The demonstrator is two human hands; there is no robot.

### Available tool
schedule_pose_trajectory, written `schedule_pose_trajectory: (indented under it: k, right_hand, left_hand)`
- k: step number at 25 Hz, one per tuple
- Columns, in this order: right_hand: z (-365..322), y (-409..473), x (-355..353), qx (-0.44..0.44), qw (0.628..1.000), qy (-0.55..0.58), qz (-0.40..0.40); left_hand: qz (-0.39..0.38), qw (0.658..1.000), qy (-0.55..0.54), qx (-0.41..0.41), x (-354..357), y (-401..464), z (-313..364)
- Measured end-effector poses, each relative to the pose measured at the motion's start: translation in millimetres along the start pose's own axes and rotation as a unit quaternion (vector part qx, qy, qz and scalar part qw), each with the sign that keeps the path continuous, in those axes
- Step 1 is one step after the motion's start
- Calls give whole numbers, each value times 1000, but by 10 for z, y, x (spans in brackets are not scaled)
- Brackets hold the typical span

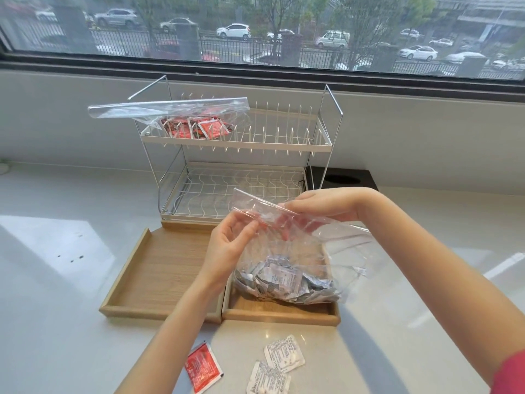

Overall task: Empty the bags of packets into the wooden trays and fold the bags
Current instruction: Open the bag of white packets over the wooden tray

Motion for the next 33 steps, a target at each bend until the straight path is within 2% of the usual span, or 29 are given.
schedule_pose_trajectory:
  k: [5,11,14,17,21,25,28,30,33]
  right_hand:
    - [126,13,-4,-18,996,88,-5]
    - [154,52,30,-65,992,96,-53]
    - [95,0,-56,-109,984,141,20]
    - [31,-179,-250,-157,959,206,113]
    - [27,-276,-313,-170,953,202,146]
    - [243,-182,-221,-91,971,209,69]
    - [411,-170,-150,-90,978,186,-8]
    - [433,-213,-149,-116,969,216,-17]
    - [387,-315,-199,-131,959,253,12]
  left_hand:
    - [-13,1000,19,11,34,-1,39]
    - [-45,998,34,18,46,-2,42]
    - [-38,999,30,15,60,5,80]
    - [-29,999,41,14,45,12,96]
    - [-32,998,48,15,53,34,103]
    - [-34,998,53,19,62,37,109]
    - [-42,997,64,20,56,33,126]
    - [-50,996,70,20,68,30,133]
    - [-56,995,77,18,75,29,139]
Point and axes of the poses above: each hand's wrist, its own y-axis towards the middle knuckle, its own x-axis out of the palm, z = x × y, the point moved 2 cm from there along y, towards the middle knuckle, and after that the axes turned 2 degrees about y, right-handed, at the moved point
